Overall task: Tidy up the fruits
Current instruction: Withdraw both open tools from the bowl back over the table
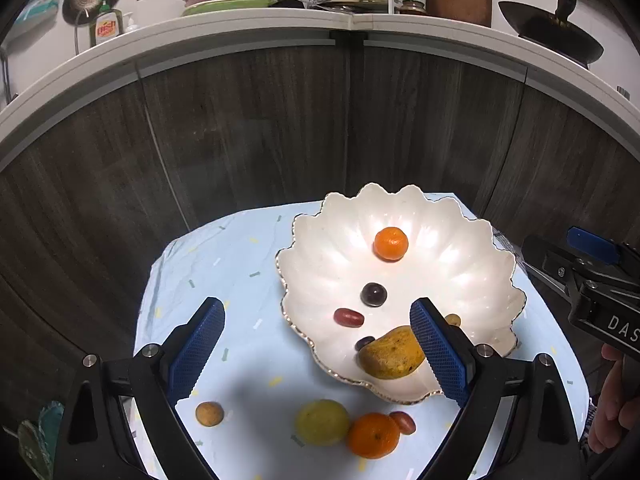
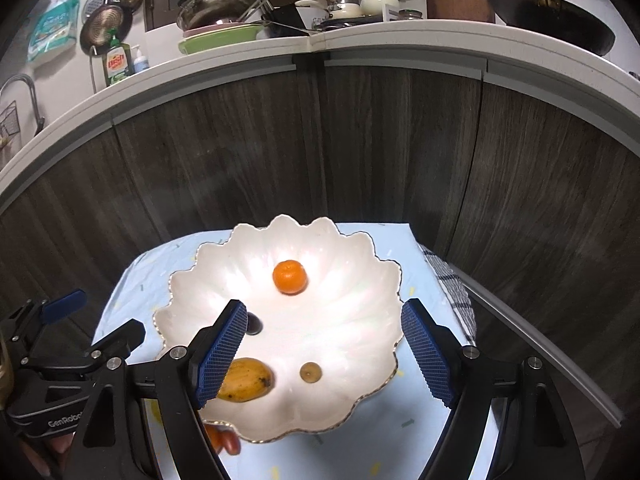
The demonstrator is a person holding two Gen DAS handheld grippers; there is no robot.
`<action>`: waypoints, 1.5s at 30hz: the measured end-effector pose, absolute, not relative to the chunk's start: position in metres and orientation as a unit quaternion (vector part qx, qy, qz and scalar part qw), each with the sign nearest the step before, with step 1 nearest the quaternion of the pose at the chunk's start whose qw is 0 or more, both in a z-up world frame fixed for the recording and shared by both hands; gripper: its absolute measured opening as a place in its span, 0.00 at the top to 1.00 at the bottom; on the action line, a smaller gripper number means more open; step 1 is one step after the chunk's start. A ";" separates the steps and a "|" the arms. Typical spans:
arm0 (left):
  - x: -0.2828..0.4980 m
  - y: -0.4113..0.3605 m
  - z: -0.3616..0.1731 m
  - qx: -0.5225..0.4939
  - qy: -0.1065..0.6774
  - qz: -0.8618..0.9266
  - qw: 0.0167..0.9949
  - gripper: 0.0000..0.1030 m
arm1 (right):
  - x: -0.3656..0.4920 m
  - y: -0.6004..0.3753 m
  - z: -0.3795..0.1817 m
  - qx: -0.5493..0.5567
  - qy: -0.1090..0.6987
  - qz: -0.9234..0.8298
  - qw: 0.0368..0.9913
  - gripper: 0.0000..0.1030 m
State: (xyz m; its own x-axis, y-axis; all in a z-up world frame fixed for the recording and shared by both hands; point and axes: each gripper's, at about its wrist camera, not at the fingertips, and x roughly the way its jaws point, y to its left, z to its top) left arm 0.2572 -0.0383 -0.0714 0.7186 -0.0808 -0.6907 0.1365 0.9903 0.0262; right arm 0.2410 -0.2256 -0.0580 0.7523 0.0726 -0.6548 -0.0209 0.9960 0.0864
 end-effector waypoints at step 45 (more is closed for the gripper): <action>0.175 0.031 -0.090 0.043 0.355 -0.044 0.933 0.08 | 0.172 -0.154 -0.081 0.018 0.335 0.080 0.939 0.22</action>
